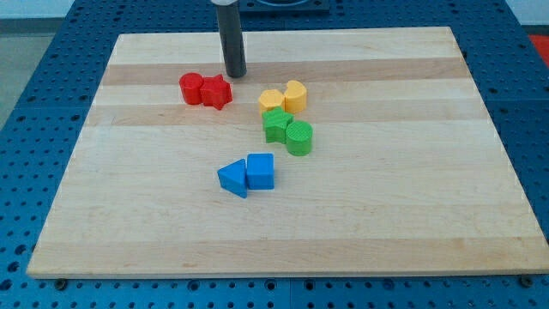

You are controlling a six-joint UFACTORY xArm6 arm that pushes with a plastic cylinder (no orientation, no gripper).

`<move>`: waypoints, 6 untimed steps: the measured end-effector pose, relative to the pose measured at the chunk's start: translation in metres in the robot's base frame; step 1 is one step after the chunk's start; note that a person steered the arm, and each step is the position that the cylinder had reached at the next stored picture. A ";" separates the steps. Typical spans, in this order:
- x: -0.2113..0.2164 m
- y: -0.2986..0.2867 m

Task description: Move your arm to the left of the red circle

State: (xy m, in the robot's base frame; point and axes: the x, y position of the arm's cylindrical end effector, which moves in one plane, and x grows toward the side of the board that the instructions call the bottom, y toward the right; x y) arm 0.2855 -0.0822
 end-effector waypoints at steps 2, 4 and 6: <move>-0.017 -0.097; 0.029 -0.158; 0.051 -0.110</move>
